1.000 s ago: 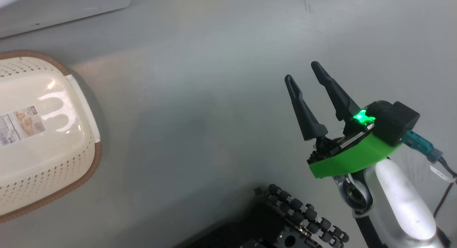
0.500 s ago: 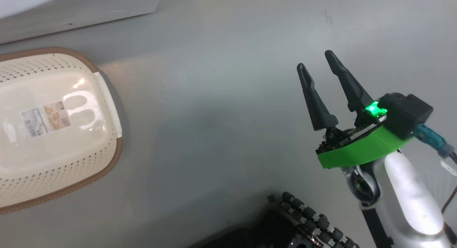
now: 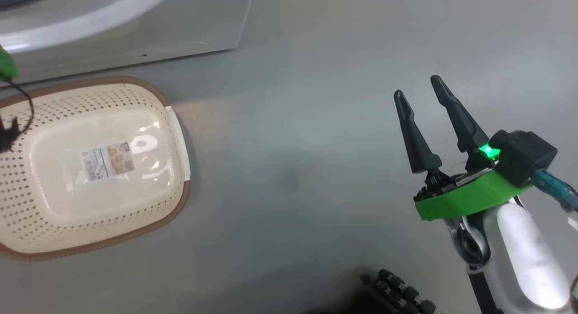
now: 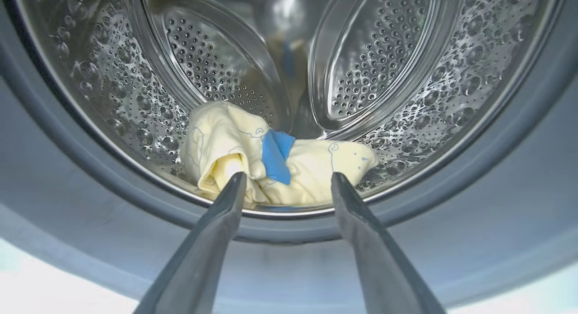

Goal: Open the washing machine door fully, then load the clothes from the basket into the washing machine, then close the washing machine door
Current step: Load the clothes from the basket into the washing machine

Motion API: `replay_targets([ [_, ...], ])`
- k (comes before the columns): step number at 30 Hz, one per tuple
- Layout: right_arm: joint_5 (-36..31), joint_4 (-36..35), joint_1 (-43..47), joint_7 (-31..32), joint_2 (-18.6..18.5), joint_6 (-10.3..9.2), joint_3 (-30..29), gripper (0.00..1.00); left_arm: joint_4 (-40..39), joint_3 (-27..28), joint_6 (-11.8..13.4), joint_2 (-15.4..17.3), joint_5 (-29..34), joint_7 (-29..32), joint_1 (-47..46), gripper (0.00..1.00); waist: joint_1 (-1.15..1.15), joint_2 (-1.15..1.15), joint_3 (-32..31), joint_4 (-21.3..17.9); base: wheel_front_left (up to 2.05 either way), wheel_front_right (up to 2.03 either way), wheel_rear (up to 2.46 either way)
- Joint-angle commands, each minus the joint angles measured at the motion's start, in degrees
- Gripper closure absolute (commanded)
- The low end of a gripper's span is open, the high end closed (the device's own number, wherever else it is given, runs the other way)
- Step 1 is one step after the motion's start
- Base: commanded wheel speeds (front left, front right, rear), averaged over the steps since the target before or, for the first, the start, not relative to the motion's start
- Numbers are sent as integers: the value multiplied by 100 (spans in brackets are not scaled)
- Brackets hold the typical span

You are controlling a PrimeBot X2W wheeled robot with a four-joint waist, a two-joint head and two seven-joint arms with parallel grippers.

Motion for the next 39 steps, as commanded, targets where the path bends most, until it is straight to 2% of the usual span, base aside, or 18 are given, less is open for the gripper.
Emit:
replay_targets([
  [1, -71, -135, 199, -56, -53, -16, 25, 0, -437, 186, 158, 226, 14, -69, 288, 0, 1, 0, -207, 164, 0, 0, 0],
  [8, -321, -91, 409, -56, -53, -16, -121, 0, -1566, 122, 702, -50, 57, -239, 1756, 0, 1, 0, -672, 449, 0, 0, 0],
  [15, -645, -41, 673, -56, -53, -16, -290, 0, -2210, -25, 1010, -374, 75, -329, 3037, 0, 1, 0, -1240, 800, 0, 0, 0],
  [29, -997, -44, 949, 78, -53, -16, -555, 0, -2482, -226, 1058, -866, 187, -369, 4064, 0, 1, 0, -2051, 1262, 0, 0, 0],
  [39, -1093, -162, 1447, 304, -53, -16, -705, 0, -2412, -272, 895, -1023, 267, -371, 4547, 0, 1, 0, -2663, 1506, 0, 0, 0],
])
